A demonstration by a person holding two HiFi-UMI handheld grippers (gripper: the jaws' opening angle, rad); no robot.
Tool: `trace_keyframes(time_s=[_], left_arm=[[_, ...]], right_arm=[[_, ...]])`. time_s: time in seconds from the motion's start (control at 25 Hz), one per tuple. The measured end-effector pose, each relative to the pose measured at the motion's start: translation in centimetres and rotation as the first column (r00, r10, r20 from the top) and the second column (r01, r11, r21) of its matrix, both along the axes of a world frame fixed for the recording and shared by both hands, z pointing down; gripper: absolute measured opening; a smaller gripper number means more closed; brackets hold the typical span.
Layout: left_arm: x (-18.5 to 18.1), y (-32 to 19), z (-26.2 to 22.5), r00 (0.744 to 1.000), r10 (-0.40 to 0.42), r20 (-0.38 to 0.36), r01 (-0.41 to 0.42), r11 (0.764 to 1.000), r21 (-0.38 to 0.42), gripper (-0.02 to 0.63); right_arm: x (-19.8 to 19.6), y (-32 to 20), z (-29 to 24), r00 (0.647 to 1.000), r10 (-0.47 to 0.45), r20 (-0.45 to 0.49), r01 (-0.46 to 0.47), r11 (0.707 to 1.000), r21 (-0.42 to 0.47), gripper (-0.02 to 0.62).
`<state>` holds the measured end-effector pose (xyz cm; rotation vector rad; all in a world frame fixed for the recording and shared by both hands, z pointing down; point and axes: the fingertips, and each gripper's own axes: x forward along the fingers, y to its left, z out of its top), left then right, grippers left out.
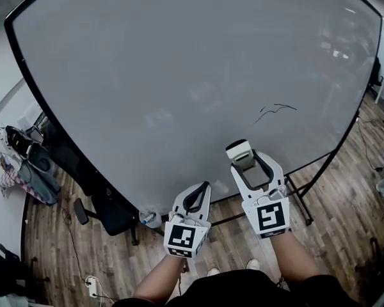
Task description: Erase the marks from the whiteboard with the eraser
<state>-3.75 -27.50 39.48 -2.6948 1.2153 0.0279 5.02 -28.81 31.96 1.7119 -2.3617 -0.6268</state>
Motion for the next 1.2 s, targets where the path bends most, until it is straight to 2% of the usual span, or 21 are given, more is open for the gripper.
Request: trace_keyframes(time_s=[0.08,0.44,0.68,0.88,1.2], left_arm=[[0.0,-0.5,-0.8,0.999,-0.024,-0.023,0.024,1.000,0.007,0.018],[0.2,-1.1,-0.9,0.988,-0.113,-0.105,0.109,0.993,-0.039,0.018],[0.4,-1.2,-1.6,0.986,-0.128,-0.107,0.126,0.992,-0.023,0.018],[1.8,-1.4,-1.4,0.991,-0.107,-0.083,0.106,0.994,-0.016,0.018],[2.2,-1.2,-1.7,0.988,-0.128,-0.090,0.128,0.992,-0.011,0.018]], right_arm=[[-0.1,-1.2,-0.5,0.999,-0.004,-0.033,0.004,1.000,0.006,0.252],[-0.2,-5.6,-0.3,0.999,0.001,-0.043,-0.004,0.997,-0.075,0.252],[0.1,-6.0,-0.6,0.998,0.008,-0.057,-0.011,0.998,-0.063,0.252],[0.8,-6.3,-1.1,0.996,0.027,-0.088,-0.030,0.999,-0.033,0.252],[3.1,-6.6,-3.0,0.999,0.018,-0.027,-0.019,0.999,-0.026,0.255]])
